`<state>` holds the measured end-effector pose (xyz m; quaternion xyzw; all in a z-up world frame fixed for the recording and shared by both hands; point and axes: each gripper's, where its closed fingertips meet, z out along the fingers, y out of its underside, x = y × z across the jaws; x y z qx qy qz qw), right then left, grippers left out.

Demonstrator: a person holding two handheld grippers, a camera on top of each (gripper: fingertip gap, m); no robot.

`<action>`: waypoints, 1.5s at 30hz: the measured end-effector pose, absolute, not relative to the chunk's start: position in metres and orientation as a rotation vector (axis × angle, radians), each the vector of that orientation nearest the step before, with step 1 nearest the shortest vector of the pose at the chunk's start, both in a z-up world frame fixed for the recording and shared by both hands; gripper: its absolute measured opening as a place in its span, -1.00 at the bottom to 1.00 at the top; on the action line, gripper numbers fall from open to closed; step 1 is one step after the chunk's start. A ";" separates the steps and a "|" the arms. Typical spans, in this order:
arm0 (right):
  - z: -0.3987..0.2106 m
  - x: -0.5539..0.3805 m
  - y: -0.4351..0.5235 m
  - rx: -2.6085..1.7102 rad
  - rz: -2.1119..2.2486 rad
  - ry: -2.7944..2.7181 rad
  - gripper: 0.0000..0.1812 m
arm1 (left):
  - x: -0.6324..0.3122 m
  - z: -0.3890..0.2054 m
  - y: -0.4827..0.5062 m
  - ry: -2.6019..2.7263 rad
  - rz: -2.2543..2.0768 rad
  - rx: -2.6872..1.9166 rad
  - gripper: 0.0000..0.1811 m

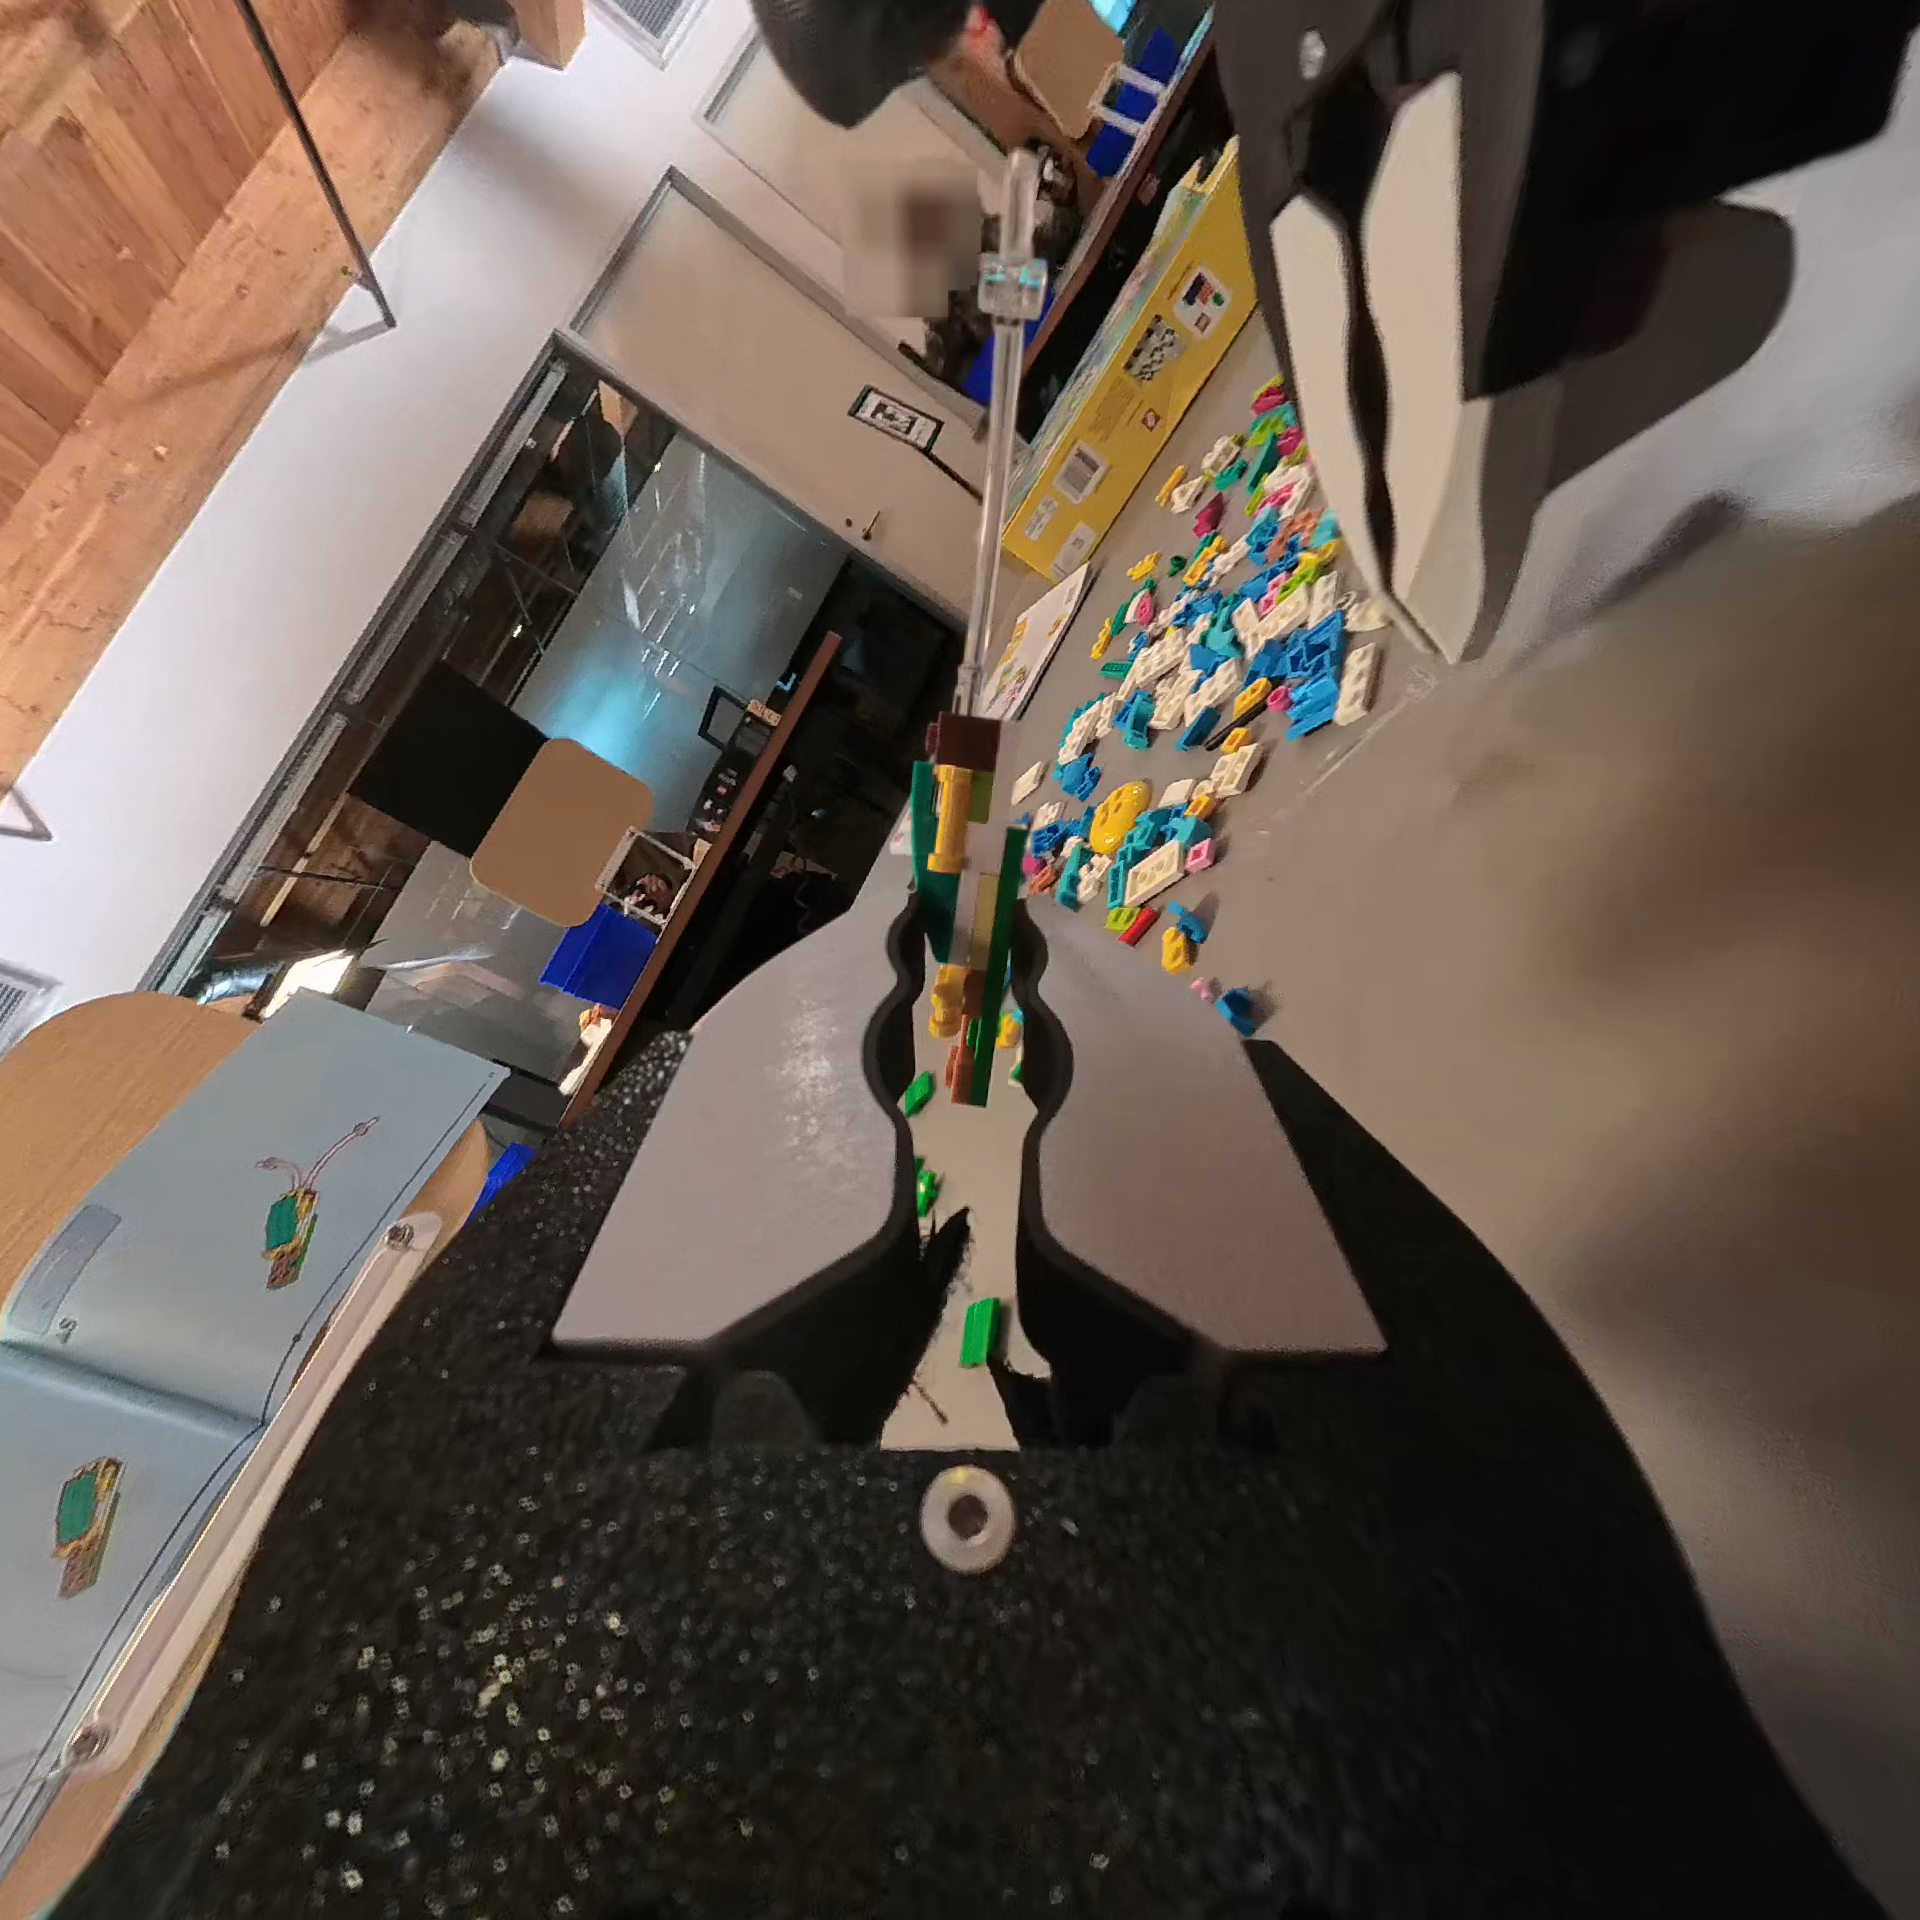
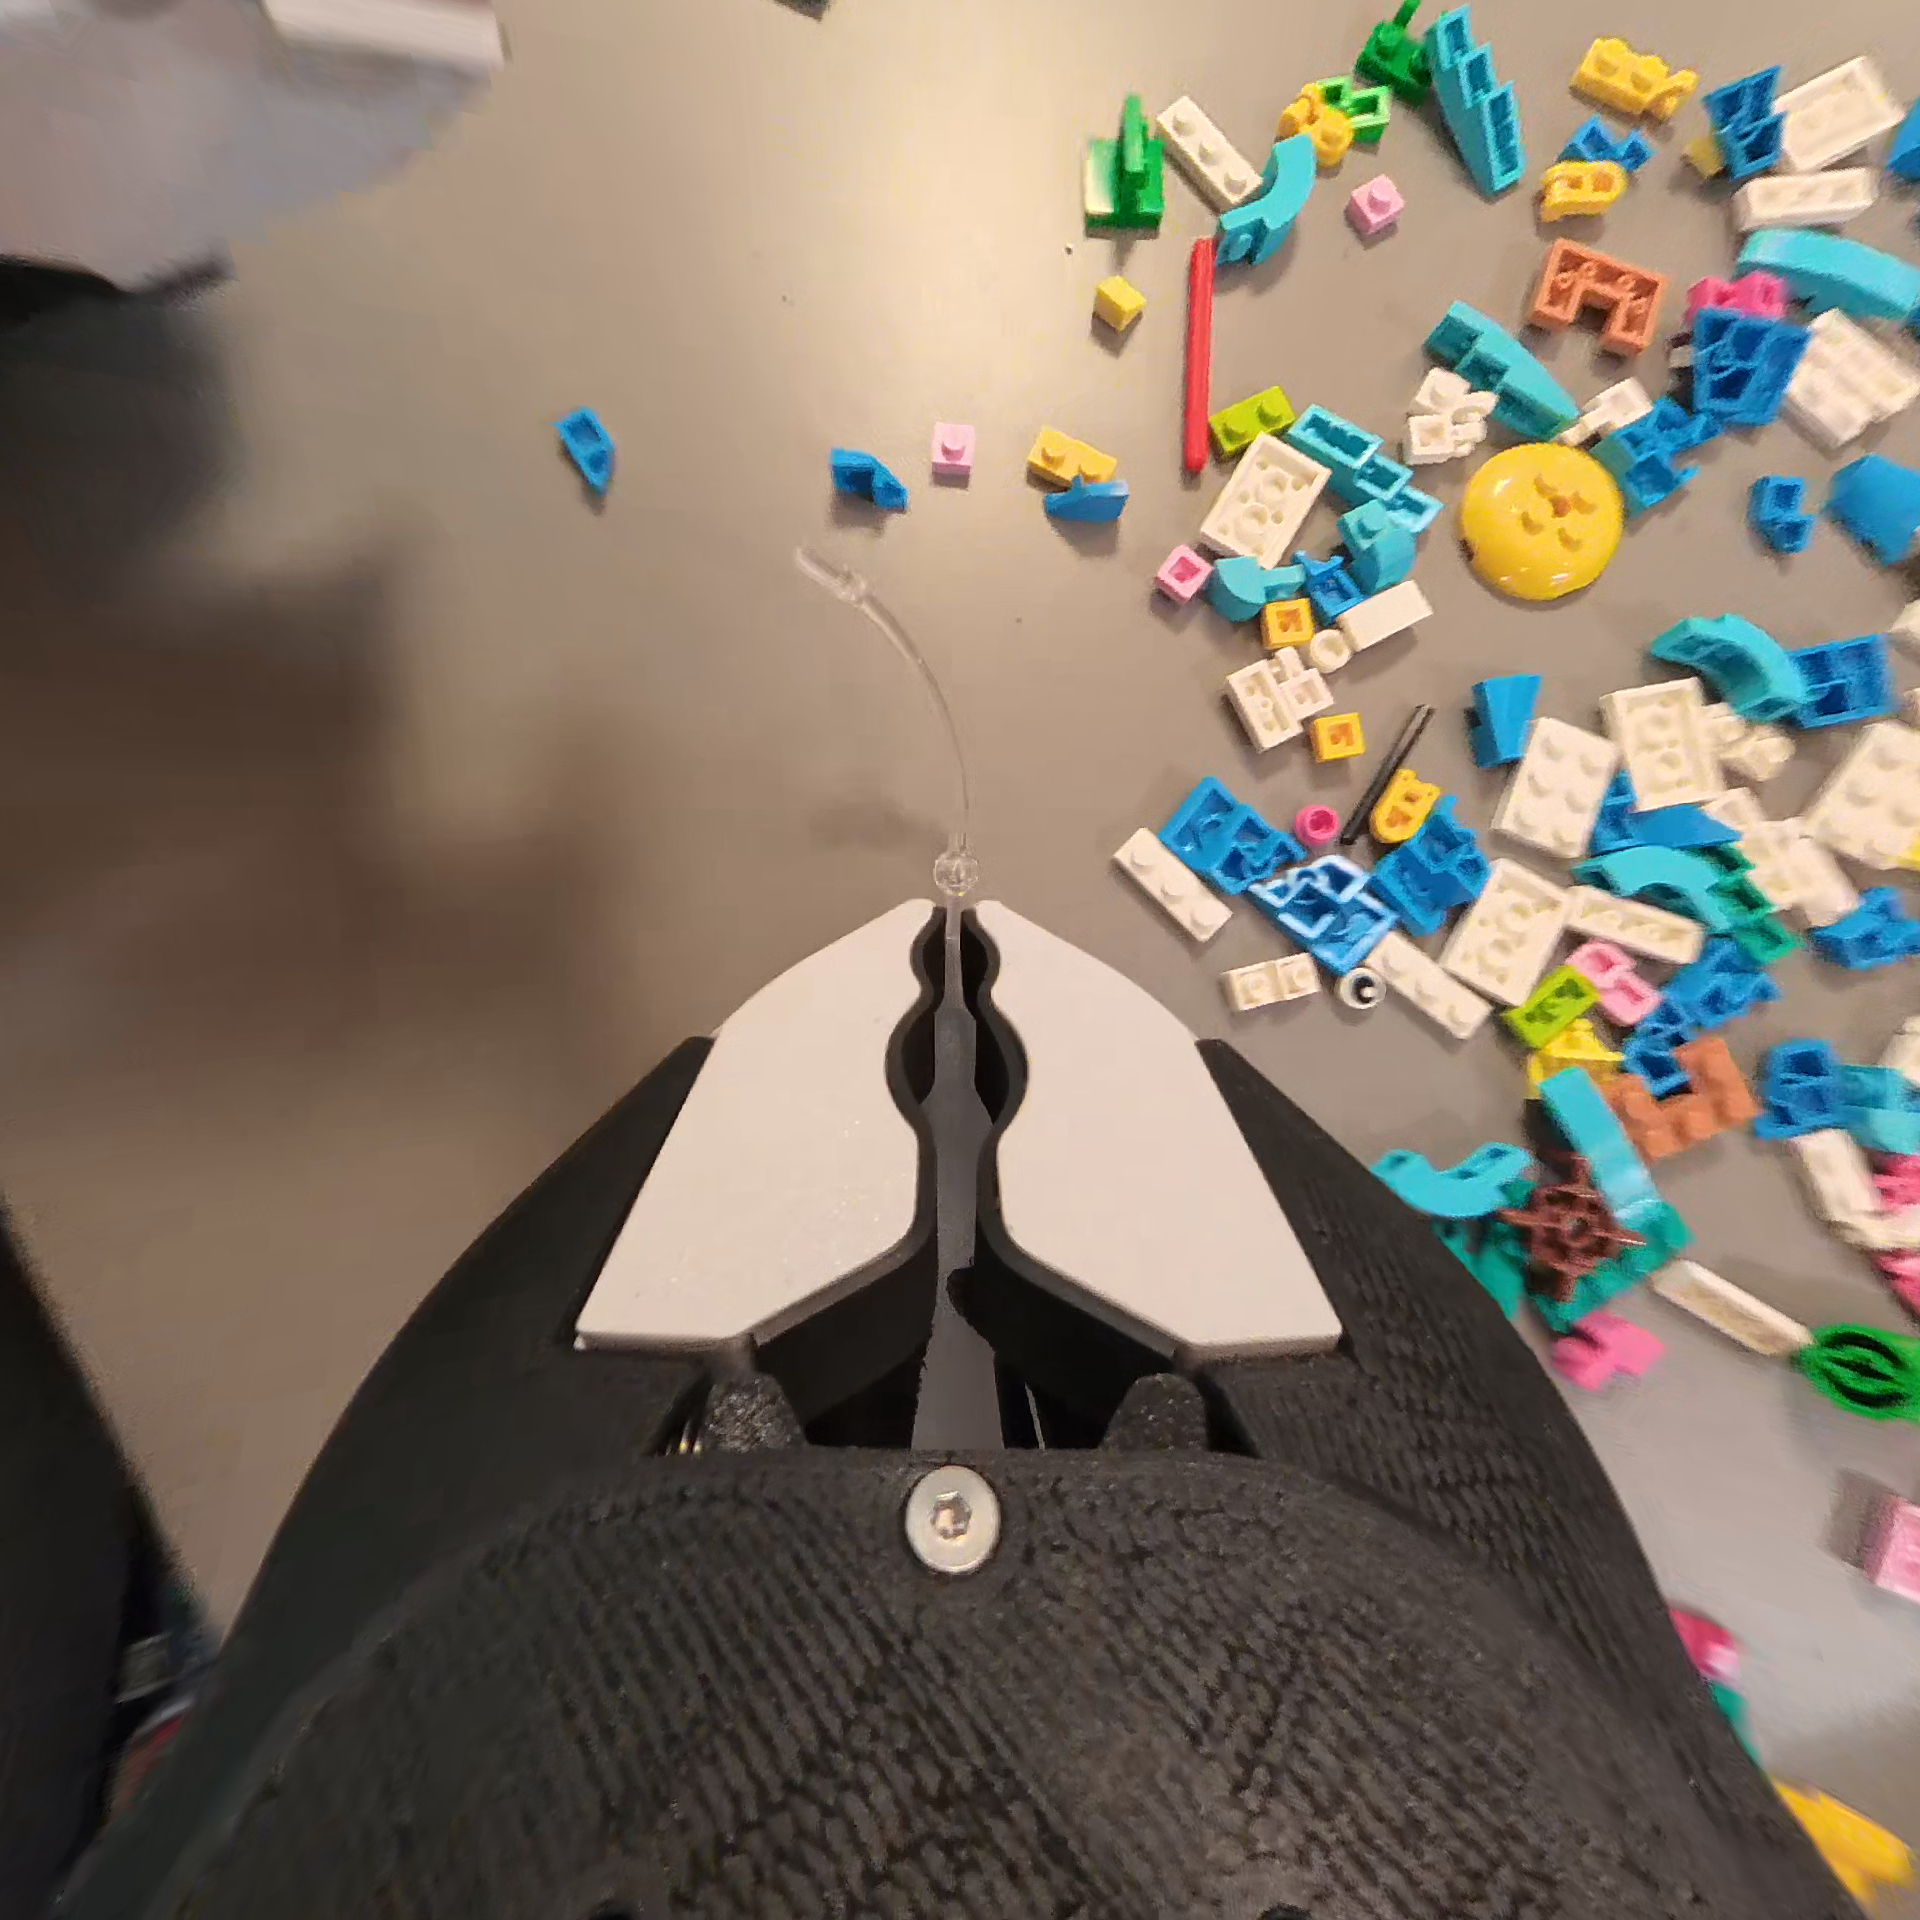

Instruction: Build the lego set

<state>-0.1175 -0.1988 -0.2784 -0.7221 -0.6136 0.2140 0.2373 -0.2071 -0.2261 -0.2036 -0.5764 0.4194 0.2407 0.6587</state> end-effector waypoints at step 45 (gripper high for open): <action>-0.256 0.066 -0.193 -3.162 -0.507 -2.451 -0.99 | -0.165 -0.216 -0.244 1.203 0.547 -1.138 -0.83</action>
